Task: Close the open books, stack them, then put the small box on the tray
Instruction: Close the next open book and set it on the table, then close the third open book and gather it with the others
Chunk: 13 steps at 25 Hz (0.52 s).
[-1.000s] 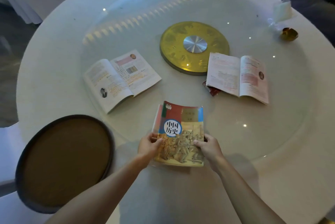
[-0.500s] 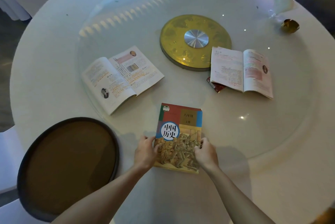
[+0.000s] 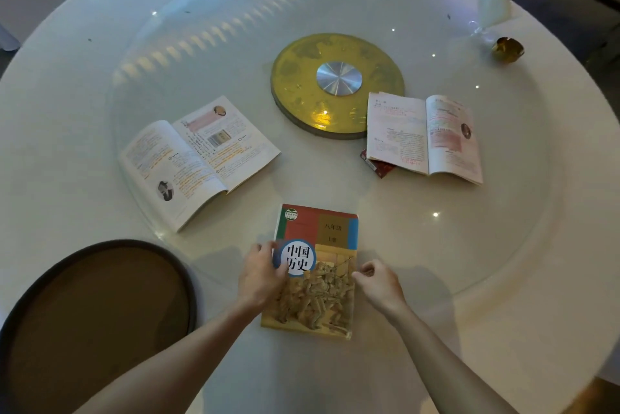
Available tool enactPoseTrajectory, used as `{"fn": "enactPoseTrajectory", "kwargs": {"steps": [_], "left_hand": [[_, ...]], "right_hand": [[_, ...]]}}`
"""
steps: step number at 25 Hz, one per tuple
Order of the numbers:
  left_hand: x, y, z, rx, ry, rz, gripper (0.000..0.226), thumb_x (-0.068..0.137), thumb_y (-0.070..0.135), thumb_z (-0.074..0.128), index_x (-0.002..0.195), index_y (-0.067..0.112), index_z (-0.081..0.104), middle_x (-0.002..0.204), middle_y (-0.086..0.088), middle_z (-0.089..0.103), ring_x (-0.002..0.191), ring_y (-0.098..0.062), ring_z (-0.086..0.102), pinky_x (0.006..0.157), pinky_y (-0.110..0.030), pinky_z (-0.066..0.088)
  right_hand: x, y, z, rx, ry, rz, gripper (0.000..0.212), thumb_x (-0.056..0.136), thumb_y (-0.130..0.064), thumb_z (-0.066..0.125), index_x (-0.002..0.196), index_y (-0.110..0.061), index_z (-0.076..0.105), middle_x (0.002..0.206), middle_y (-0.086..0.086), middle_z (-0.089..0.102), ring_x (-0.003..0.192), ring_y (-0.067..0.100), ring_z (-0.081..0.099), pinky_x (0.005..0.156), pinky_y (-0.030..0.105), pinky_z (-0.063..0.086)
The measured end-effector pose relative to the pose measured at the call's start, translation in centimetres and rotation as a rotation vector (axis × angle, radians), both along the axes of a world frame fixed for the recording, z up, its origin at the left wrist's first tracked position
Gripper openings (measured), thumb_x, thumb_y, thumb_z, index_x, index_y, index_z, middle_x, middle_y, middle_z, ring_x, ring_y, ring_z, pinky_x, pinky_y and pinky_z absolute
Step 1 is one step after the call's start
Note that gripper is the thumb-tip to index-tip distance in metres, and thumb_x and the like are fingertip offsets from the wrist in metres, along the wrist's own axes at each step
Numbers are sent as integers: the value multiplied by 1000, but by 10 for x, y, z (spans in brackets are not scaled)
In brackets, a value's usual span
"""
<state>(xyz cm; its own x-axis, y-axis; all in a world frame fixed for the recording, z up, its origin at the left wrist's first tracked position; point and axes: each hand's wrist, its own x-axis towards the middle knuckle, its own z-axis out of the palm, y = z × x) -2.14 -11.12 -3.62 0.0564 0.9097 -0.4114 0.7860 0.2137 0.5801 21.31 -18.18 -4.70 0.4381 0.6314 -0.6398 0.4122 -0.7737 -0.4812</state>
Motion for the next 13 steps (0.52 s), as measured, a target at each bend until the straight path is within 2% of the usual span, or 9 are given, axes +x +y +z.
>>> {"fn": "enactPoseTrajectory", "kwargs": {"steps": [3,5,8,13], "left_hand": [[50,35,19,65,-105,-54,37,88,28,69,122,16,62,107,0,60,98,-15,61,77,-23,52],[86,60,30,-33,-243,-60,37,90,29,69,123,15,63,108,0,64,94,-12,62,68,-15,47],[141,97,36,-226,-439,62,44,88,33,72,127,15,62,116,-8,67,98,-19,65,69,-25,56],[221,150,32,-206,-443,163,51,83,38,76,126,14,63,116,-11,71,90,-20,66,82,-36,55]], "right_hand": [[46,22,6,57,38,-87,25,86,-37,72,98,-15,69,99,6,74,95,26,71,87,52,61],[79,39,11,100,37,-130,29,84,-38,75,98,-13,71,100,9,75,97,29,72,89,53,60],[131,67,26,181,46,-196,35,82,-37,77,104,-10,71,103,6,74,101,28,72,92,53,60],[215,114,39,303,28,-298,48,83,-35,79,122,-12,64,114,6,67,105,24,67,96,50,58]]}}
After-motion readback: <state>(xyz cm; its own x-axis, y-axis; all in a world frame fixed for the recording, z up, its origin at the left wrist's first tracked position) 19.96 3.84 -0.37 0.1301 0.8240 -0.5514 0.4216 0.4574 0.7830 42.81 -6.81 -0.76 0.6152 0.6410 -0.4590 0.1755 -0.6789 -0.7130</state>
